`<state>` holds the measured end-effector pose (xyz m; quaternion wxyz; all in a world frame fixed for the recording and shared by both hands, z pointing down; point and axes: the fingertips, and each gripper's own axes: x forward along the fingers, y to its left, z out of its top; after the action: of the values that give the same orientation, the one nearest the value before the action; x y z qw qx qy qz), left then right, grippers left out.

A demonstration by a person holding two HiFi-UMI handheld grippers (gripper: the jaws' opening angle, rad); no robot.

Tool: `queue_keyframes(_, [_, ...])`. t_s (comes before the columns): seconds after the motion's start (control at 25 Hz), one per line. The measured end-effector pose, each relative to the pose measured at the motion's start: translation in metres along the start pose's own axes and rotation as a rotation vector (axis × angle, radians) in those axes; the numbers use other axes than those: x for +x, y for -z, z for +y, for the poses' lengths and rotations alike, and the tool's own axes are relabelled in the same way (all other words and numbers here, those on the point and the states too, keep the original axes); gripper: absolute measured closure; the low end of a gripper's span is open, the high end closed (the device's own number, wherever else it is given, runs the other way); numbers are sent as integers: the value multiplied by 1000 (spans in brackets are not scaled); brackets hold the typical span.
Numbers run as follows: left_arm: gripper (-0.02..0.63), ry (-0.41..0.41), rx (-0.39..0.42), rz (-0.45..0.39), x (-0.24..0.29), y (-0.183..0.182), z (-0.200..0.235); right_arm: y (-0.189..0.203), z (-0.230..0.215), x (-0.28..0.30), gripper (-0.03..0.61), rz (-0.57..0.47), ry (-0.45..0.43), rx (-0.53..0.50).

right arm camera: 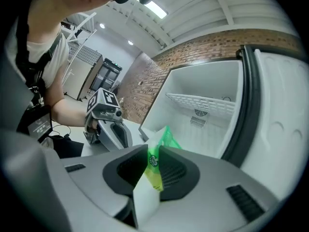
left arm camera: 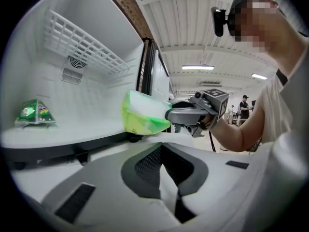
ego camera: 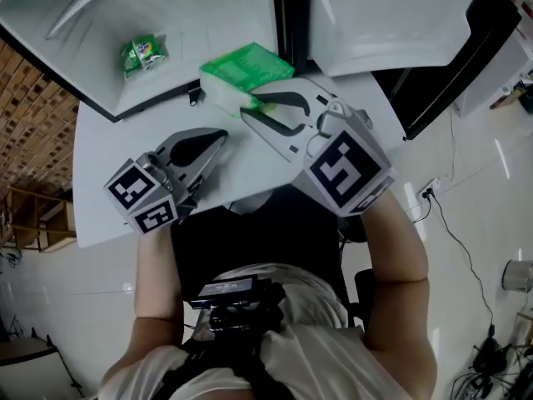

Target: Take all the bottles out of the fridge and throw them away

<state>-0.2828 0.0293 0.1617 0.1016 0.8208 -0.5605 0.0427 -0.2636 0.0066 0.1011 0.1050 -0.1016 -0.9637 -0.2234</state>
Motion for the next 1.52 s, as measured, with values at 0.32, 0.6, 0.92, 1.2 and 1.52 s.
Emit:
queue_keyframes(0.32, [600, 140, 32, -16, 55, -12, -51, 21, 3, -90, 511, 6, 87, 57])
queue_keyframes(0.6, [600, 284, 87, -25, 96, -26, -99, 39, 4, -158, 511, 24, 175, 76])
queue_keyframes(0.92, [600, 480, 168, -18, 163, -42, -196, 90, 2, -272, 511, 118, 365, 169])
queue_keyframes(1.2, [600, 627, 193, 12, 213, -16, -255, 148, 6, -323, 511, 220, 513, 303])
queue_keyframes(1.52, [600, 682, 136, 141, 245, 69, -271, 245, 52, -309, 511, 323, 469, 479])
